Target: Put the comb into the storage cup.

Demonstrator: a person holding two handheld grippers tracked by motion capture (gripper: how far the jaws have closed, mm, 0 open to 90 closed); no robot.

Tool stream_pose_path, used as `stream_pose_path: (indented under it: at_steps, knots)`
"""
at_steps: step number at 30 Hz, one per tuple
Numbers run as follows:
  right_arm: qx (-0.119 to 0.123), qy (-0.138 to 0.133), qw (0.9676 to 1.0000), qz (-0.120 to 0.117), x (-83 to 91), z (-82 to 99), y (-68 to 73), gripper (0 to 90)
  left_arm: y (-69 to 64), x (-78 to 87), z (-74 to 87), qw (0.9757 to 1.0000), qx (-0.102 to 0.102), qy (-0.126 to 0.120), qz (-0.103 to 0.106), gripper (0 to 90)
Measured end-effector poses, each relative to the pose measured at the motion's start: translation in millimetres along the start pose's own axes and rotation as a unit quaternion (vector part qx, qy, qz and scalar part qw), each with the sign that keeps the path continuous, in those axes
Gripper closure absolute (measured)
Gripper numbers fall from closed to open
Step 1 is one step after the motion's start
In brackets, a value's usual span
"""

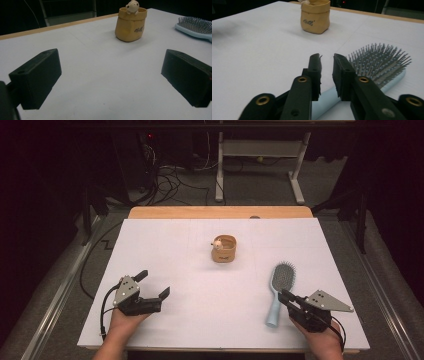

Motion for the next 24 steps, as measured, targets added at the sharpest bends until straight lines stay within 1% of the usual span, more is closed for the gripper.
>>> stream_pose_path:
  at_steps: [1,2,3,4,5,7,8,9,10,11,14,16,18,19,20,21,22,23,24]
  knots:
    - [0.002,0.003,1.0000,-0.004,-0.7,0.5,1.5,81.9,0.4,0.2,0.1,1.0000,0.000,0.001,-0.001,3.3]
    - [0.002,0.003,1.0000,-0.004,-0.7,0.5,1.5,81.9,0.7,0.3,-0.1,1.0000,0.002,-0.001,-0.001,3.3]
    - [0.006,0.011,0.9998,-0.016,-2.3,1.2,4.7,86.1,1.1,0.8,-0.5,1.0000,0.003,-0.002,-0.002,3.1]
    - [0.006,0.011,0.9998,-0.016,-2.3,1.2,4.7,86.1,1.1,0.8,-0.5,1.0000,0.003,-0.002,-0.002,3.1]
    - [0.009,0.017,0.9995,-0.027,-3.7,1.4,8.0,90.0,1.3,1.0,-0.6,1.0000,0.005,0.000,0.000,3.1]
    - [0.010,0.020,0.9993,-0.032,-3.9,1.3,9.5,90.0,1.4,0.8,-0.5,1.0000,0.008,0.002,0.002,3.1]
    - [0.014,0.023,0.9989,-0.038,-4.3,0.8,12.3,90.0,1.3,0.8,-0.3,1.0000,0.008,0.003,0.003,3.1]
    - [0.026,0.033,0.9980,-0.047,-5.5,1.2,18.1,90.0,1.3,1.1,-0.5,1.0000,0.006,0.002,0.002,3.1]
    - [0.026,0.033,0.9980,-0.047,-5.5,1.2,18.1,90.0,1.3,1.1,-0.5,1.0000,0.006,0.002,0.002,3.2]
    - [0.033,0.043,0.9972,-0.052,-6.5,2.1,22.5,90.0,1.6,1.8,-1.2,1.0000,0.007,-0.002,0.002,3.2]
    - [0.040,0.059,0.9955,-0.062,-7.9,5.1,29.6,90.0,2.4,2.5,-1.9,1.0000,0.005,-0.002,0.000,3.2]
    - [0.053,0.068,0.9943,-0.063,-9.1,7.8,34.3,90.0,2.6,2.8,-2.2,1.0000,0.006,-0.003,0.000,3.2]
    - [0.055,0.072,0.9938,-0.065,-9.5,8.5,35.8,90.0,2.8,2.6,-2.2,1.0000,0.008,-0.003,0.001,3.2]
    - [0.058,0.082,0.9922,-0.073,-10.6,11.0,39.6,90.0,3.1,2.6,-2.2,0.9999,0.011,-0.003,0.001,3.3]
    - [0.058,0.082,0.9922,-0.073,-10.6,11.0,39.6,90.0,3.1,2.6,-2.2,0.9999,0.011,-0.003,0.001,3.3]
    - [0.064,0.093,0.9907,-0.076,-11.7,13.5,41.9,90.0,3.4,2.5,-2.3,0.9999,0.012,-0.004,0.001,3.5]
    - [0.064,0.093,0.9907,-0.076,-11.7,13.5,41.9,90.0,3.4,2.5,-2.3,0.9999,0.012,-0.004,0.001,3.4]
    - [0.065,0.103,0.9892,-0.081,-12.4,15.5,43.8,90.0,3.2,2.5,-2.4,0.9999,0.011,-0.005,0.002,3.4]
    - [0.065,0.105,0.9889,-0.082,-12.4,15.8,44.1,90.0,3.2,2.5,-2.4,0.9999,0.011,-0.005,0.002,3.4]
Point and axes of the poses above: each handheld gripper's, and its own axes: x roughly backward along the jaws, z roughly out of its underside, y roughly to its left, the point moved 5 cm from there along -x, roughly forward along the jaws, and after that the axes turned 1 degree about -z, right-handed, at the moved point
